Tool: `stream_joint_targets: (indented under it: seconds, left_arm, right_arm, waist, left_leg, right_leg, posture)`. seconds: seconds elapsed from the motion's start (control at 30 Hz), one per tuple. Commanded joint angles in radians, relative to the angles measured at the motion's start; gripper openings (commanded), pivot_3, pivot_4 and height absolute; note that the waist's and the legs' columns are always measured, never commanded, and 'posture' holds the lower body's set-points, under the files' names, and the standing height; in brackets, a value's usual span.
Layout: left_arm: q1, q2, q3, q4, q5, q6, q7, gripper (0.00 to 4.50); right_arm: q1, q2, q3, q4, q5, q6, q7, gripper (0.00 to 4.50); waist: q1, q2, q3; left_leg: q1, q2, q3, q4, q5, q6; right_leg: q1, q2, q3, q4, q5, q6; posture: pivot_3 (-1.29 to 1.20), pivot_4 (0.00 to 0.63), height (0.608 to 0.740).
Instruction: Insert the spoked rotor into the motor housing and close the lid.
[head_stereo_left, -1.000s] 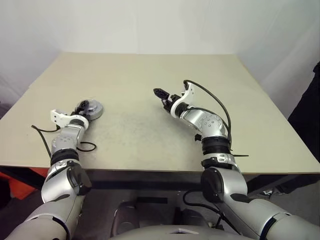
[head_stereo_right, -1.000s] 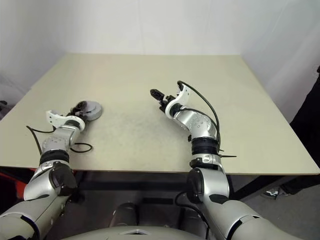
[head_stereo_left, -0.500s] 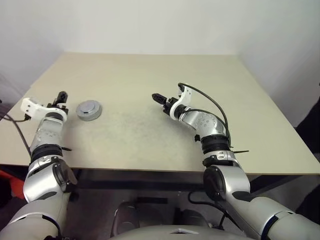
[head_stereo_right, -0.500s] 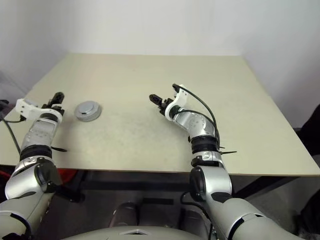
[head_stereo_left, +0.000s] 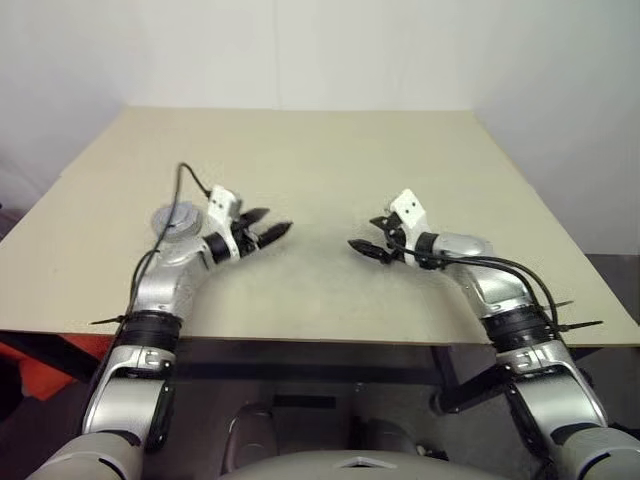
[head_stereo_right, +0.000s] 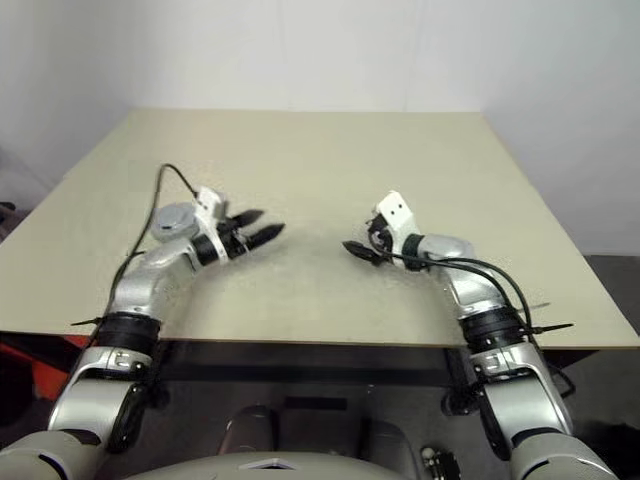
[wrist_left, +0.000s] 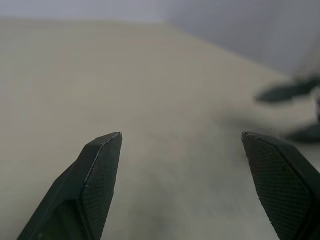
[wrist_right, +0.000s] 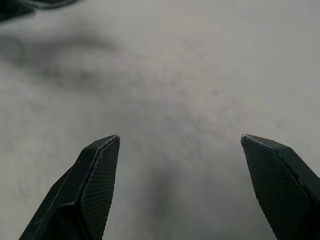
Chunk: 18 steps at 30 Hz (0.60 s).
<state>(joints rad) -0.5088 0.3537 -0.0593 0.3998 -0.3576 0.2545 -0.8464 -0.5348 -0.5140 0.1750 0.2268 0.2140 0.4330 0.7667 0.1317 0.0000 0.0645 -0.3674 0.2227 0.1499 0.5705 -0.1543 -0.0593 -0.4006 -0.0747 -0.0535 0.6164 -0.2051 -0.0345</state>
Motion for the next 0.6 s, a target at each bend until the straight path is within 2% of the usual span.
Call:
stream_joint_targets:
  seconds: [0.03,0.6]
  left_arm:
    - [0.001,0.022,-0.053,-0.033,0.07,-0.065,-0.054,4.04]
    - [-0.038,0.002,-0.047,0.028,0.129,-0.102,-0.079,4.04]
  right_arm:
    - [0.003,-0.016,-0.042,-0.038,-0.01,-0.036,0.002,3.99]
    - [-0.016,0.007,-0.08,0.003,-0.045,-0.049,-0.047,3.99]
  waist:
    - [-0.005,0.0,0.0]
    - [-0.006,0.0,0.0]
  left_leg:
    - [0.0,0.0,0.0,0.001,0.0,0.0]
    - [0.0,0.0,0.0,0.005,-0.002,0.004]
  right_leg:
    - [0.0,0.0,0.0,0.0,0.0,0.0]
    - [0.0,0.0,0.001,0.004,0.001,-0.002]
  posture:
    - [0.0,0.0,0.74]
    - [0.0,0.0,0.74]
